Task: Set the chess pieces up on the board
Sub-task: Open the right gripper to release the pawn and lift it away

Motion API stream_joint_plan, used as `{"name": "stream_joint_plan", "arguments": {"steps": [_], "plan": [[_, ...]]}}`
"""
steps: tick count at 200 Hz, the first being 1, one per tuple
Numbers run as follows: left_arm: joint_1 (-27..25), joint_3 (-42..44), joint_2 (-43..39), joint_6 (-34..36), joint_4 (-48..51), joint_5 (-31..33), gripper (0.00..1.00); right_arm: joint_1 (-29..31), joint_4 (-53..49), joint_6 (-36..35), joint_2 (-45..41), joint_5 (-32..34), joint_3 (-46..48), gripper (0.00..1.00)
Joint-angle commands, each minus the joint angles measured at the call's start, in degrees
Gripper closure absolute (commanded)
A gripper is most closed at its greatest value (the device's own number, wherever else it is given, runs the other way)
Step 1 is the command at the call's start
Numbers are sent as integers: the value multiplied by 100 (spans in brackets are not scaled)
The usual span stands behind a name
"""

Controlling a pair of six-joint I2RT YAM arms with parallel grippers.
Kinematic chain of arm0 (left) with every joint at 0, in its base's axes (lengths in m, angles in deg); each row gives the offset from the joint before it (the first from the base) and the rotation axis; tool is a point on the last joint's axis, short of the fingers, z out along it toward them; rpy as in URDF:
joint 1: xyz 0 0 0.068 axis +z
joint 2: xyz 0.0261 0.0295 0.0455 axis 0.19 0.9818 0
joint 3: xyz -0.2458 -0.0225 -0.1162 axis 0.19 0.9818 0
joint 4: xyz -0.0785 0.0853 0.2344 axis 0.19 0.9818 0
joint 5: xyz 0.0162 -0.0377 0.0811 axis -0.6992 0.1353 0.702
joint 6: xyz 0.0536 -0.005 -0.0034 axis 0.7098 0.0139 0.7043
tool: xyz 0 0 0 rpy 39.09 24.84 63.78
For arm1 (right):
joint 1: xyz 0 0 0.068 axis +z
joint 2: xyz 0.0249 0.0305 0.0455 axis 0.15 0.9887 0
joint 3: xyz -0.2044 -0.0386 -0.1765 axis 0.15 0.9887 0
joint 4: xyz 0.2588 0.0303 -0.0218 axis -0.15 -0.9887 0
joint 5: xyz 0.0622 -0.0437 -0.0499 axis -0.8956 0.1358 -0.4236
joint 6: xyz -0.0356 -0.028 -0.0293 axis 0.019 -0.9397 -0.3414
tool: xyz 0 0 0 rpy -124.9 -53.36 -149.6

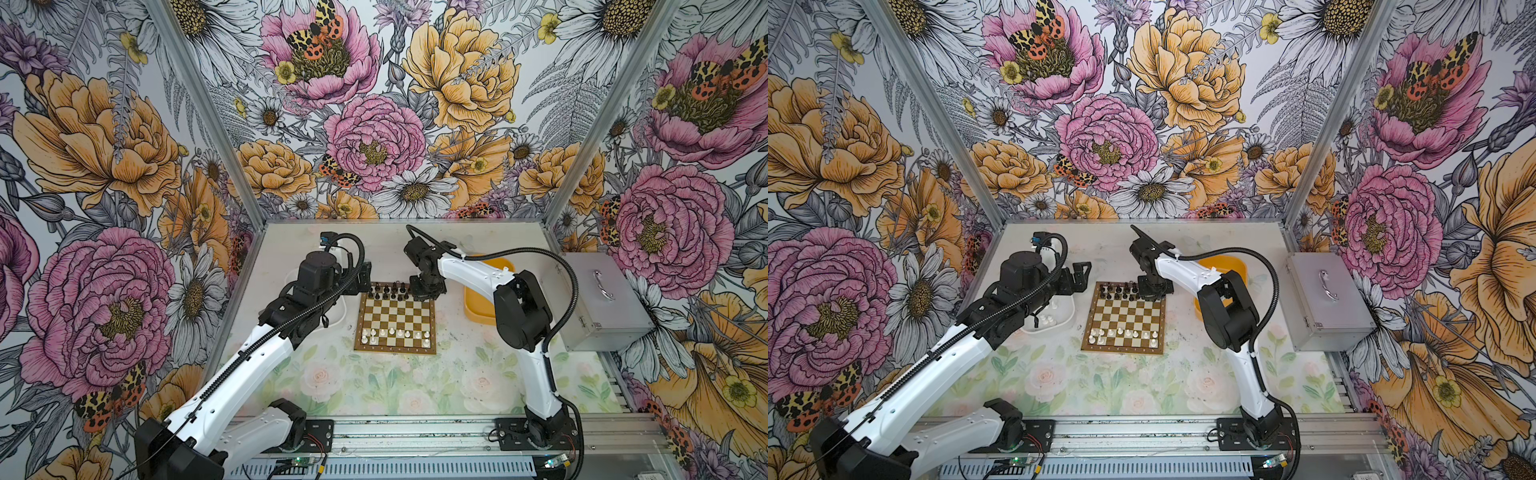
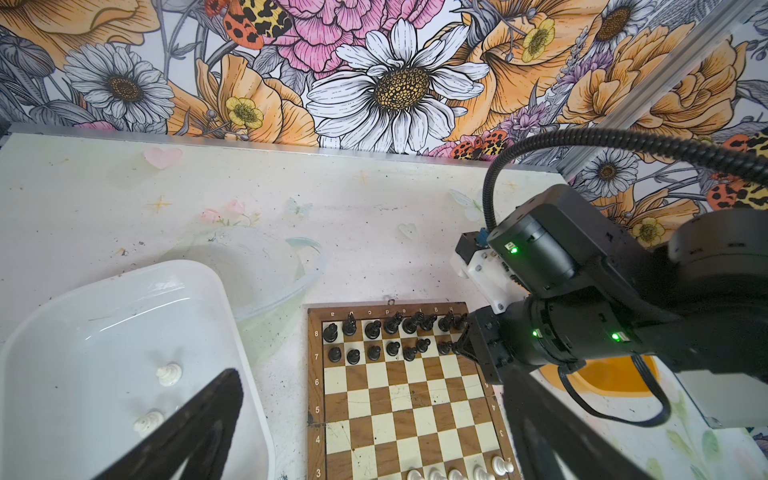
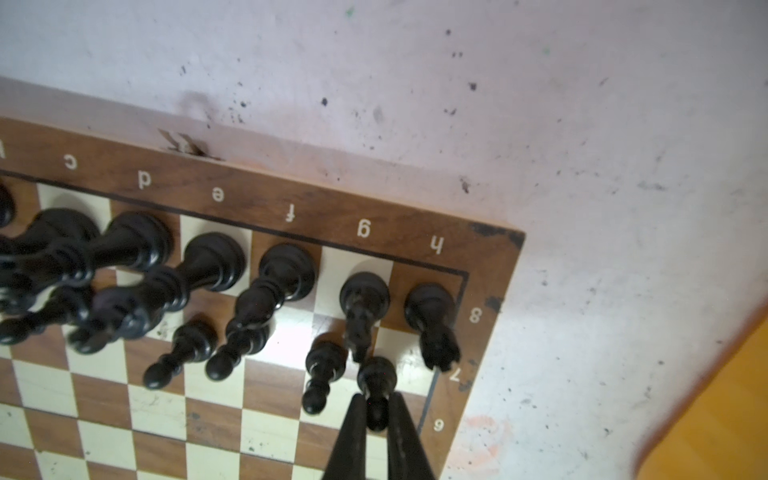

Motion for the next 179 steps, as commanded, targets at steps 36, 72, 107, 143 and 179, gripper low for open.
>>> {"name": "stream_joint_plan", "arguments": {"steps": [36,72,107,143,179], "plan": [[30,-128,-27,27,23,37,1,-84,34,40,-89,215,132,89],[18,-108,-37,-2,17,39,1,-145,38,26,-107,210,183,89],[-12,-117,-31,-15,19,65,1,-163,42,-8,-142,170,219,89],[-32,-99,-48,-31,16,80,1,-163,80,-40,-185,111,255,83],[-41,-90,-33,-69,17,107,1,-154,112,-50,-271,125,296,72]]}}
